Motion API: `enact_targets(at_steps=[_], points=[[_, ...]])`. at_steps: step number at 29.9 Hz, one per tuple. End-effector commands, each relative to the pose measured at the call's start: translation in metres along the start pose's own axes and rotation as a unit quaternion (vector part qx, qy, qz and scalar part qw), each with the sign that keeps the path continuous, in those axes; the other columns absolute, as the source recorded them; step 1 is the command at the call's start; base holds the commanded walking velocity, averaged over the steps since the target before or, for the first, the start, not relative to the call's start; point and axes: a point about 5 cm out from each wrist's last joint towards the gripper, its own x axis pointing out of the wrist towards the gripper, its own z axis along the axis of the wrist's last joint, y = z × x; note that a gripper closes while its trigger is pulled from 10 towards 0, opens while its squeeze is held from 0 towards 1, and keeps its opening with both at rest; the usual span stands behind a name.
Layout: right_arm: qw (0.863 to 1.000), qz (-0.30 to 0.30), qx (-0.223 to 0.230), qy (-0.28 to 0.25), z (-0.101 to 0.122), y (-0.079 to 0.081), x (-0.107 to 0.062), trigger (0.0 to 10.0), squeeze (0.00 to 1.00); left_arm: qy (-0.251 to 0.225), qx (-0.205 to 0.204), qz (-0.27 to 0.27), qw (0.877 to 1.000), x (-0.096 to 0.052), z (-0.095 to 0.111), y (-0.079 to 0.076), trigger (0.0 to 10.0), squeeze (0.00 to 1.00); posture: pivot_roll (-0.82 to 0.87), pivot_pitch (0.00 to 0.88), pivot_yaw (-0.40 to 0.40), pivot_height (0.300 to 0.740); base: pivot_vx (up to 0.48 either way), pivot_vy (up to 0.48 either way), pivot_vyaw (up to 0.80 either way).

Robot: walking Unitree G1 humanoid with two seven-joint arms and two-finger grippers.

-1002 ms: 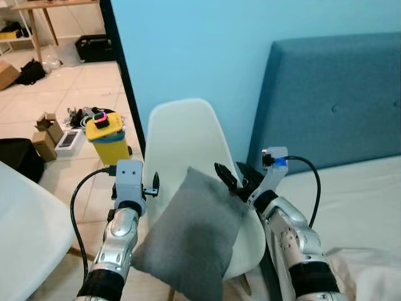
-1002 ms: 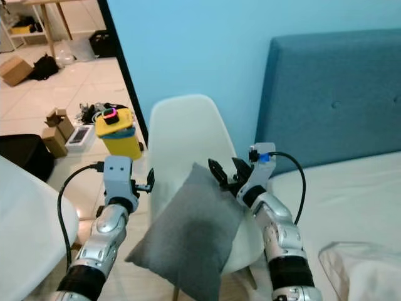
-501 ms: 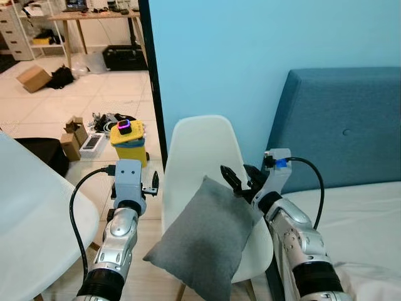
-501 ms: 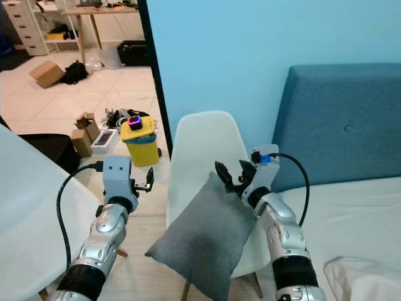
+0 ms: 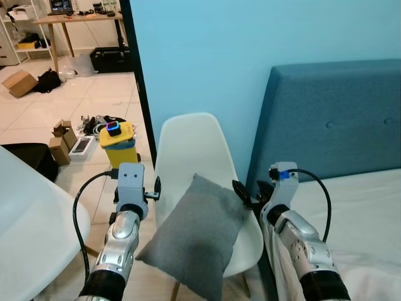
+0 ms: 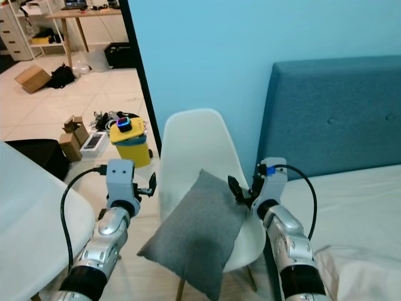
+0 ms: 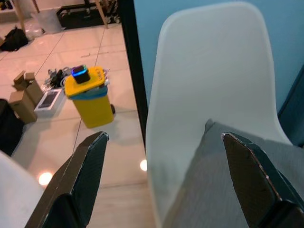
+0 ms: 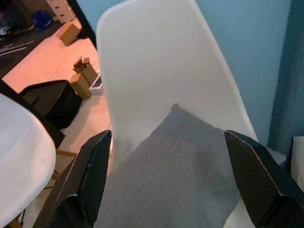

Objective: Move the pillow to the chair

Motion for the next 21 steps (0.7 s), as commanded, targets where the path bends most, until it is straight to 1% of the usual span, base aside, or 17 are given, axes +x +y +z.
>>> enact_targets(at_steps=[1,21], points=[[1.000,-0.008,-0.002,0.011,-0.005,0.000,0.002,10.0,0.00,0.018,0.000,0.002,1.000,-0.002,-0.008,-0.002,10.0,0.00,-0.02,0.046,-0.005,0.740,-0.386,0.000,0.00],[0.999,-0.041,0.003,-0.013,0.006,-0.009,0.004,10.0,0.00,0.012,0.000,0.002,1.000,0.000,-0.005,-0.002,10.0,0.00,-0.02,0.043,-0.004,0.740,-0.386,0.000,0.00]])
